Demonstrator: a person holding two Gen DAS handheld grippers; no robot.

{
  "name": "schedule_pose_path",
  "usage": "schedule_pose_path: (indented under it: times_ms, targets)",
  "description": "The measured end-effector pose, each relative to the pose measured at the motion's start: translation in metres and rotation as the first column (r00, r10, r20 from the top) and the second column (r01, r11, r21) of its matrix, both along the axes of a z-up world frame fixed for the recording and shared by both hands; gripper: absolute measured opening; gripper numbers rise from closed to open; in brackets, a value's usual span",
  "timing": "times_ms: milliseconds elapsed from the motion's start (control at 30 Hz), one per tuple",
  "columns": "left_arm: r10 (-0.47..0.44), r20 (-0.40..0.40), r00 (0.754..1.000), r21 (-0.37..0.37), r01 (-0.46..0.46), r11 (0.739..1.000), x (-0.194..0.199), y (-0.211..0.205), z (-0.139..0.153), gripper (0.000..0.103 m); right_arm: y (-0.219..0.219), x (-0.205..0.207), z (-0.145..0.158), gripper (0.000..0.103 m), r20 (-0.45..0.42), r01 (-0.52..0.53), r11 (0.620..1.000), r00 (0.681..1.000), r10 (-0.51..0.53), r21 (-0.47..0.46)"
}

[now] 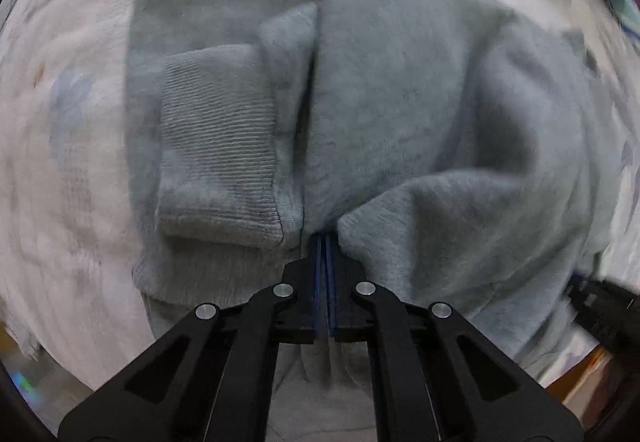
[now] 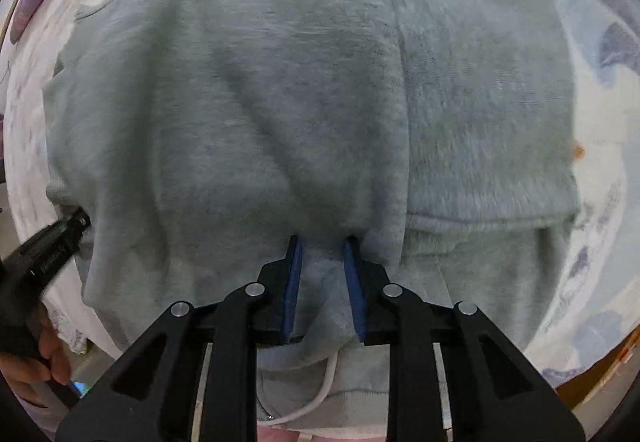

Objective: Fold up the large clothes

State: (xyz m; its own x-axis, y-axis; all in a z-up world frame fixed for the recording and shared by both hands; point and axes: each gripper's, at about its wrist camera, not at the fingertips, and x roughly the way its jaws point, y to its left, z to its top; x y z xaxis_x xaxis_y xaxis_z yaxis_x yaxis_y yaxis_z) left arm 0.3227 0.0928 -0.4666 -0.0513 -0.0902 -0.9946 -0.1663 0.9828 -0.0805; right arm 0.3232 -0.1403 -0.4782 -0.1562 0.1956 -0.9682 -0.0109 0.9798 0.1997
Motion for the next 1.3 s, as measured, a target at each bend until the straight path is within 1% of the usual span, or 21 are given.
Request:
schedule_pose_path:
  times_ms: [33, 67, 100, 133, 167, 233, 300, 400, 433, 467, 533, 600, 633, 800, 933, 967, 1033, 1300]
  targets:
    - [0.004, 0.004, 1.0, -0.007, -0.004, 1.0, -0.001, 0.002, 0.005, 0.005, 0.0, -0.001, 0.004, 0.047, -0.011, 0.001, 1.0, 1.0, -0.001, 0.012]
    - [-0.002, 0.0, 1.0, -0.004, 0.002, 1.0, -0.002, 0.003, 0.008, 0.012, -0.002, -0.003, 0.009, 0.055, -0.016, 0.029, 0.999, 0.999, -0.029, 0.032]
    - [-0.012, -0.007, 1.0, 0.016, 0.012, 1.0, -0.003, 0.002, 0.014, 0.022, -0.004, -0.004, 0.014, 0.058, -0.011, 0.06, 0.997, 0.998, -0.06, 0.042]
    - [-0.016, 0.002, 1.0, 0.036, 0.016, 0.999, -0.005, 0.003, 0.021, 0.038, -0.006, -0.006, 0.022, 0.065, -0.005, 0.083, 0.995, 0.997, -0.083, 0.052]
    - [-0.02, 0.02, 1.0, 0.041, 0.019, 0.999, -0.005, 0.005, 0.029, 0.044, -0.007, -0.007, 0.032, 0.072, 0.007, 0.091, 0.994, 0.996, -0.091, 0.062]
    - [-0.027, 0.032, 0.999, 0.015, 0.026, 1.0, -0.013, 0.009, 0.047, 0.047, -0.01, -0.009, 0.055, 0.073, 0.055, 0.073, 0.996, 0.996, -0.076, 0.042]
    - [-0.032, 0.049, 0.998, 0.014, 0.031, 0.999, -0.021, 0.011, 0.065, 0.049, -0.015, -0.012, 0.074, 0.077, 0.085, 0.066, 0.997, 0.994, -0.069, 0.031]
    - [-0.068, 0.084, 0.994, 0.031, 0.065, 0.997, -0.03, 0.013, 0.096, 0.053, -0.022, -0.017, 0.115, 0.078, 0.117, 0.083, 0.994, 0.989, -0.091, 0.069]
    - [-0.071, 0.093, 0.993, 0.031, 0.069, 0.997, -0.033, 0.014, 0.106, 0.054, -0.023, -0.019, 0.124, 0.079, 0.126, 0.081, 0.994, 0.988, -0.09, 0.079]
    - [-0.075, 0.106, 0.992, 0.028, 0.072, 0.997, -0.036, 0.015, 0.117, 0.054, -0.025, -0.021, 0.137, 0.079, 0.142, 0.076, 0.994, 0.986, -0.087, 0.083]
    - [-0.094, 0.126, 0.988, 0.036, 0.09, 0.995, -0.032, 0.004, 0.136, 0.054, -0.024, -0.026, 0.163, 0.079, 0.174, 0.064, 0.995, 0.982, -0.076, 0.074]
    - [-0.109, 0.142, 0.984, 0.052, 0.103, 0.993, -0.04, 0.004, 0.161, 0.056, -0.029, -0.029, 0.179, 0.08, 0.197, 0.05, 0.996, 0.978, -0.064, 0.074]
    - [-0.11, 0.15, 0.983, 0.048, 0.104, 0.993, -0.042, 0.004, 0.169, 0.056, -0.03, -0.035, 0.191, 0.081, 0.209, 0.044, 0.996, 0.976, -0.058, 0.073]
    - [-0.112, 0.193, 0.975, 0.057, 0.103, 0.993, -0.058, 0.004, 0.211, 0.057, -0.035, -0.057, 0.225, 0.081, 0.242, 0.044, 0.997, 0.968, -0.059, 0.065]
    - [-0.099, 0.215, 0.972, 0.047, 0.091, 0.995, -0.074, 0.01, 0.238, 0.058, -0.039, -0.075, 0.242, 0.082, 0.253, 0.072, 0.993, 0.963, -0.094, 0.095]
    - [-0.09, 0.219, 0.972, 0.024, 0.086, 0.996, -0.079, 0.011, 0.244, 0.058, -0.042, -0.081, 0.246, 0.082, 0.255, 0.075, 0.992, 0.962, -0.099, 0.104]
    - [-0.084, 0.223, 0.971, 0.012, 0.083, 0.996, -0.086, 0.012, 0.251, 0.059, -0.046, -0.09, 0.253, 0.083, 0.259, 0.078, 0.991, 0.96, -0.103, 0.106]
    - [-0.093, 0.232, 0.968, 0.027, 0.089, 0.996, -0.105, 0.007, 0.265, 0.059, -0.06, -0.107, 0.262, 0.084, 0.262, 0.11, 0.985, 0.955, -0.143, 0.134]
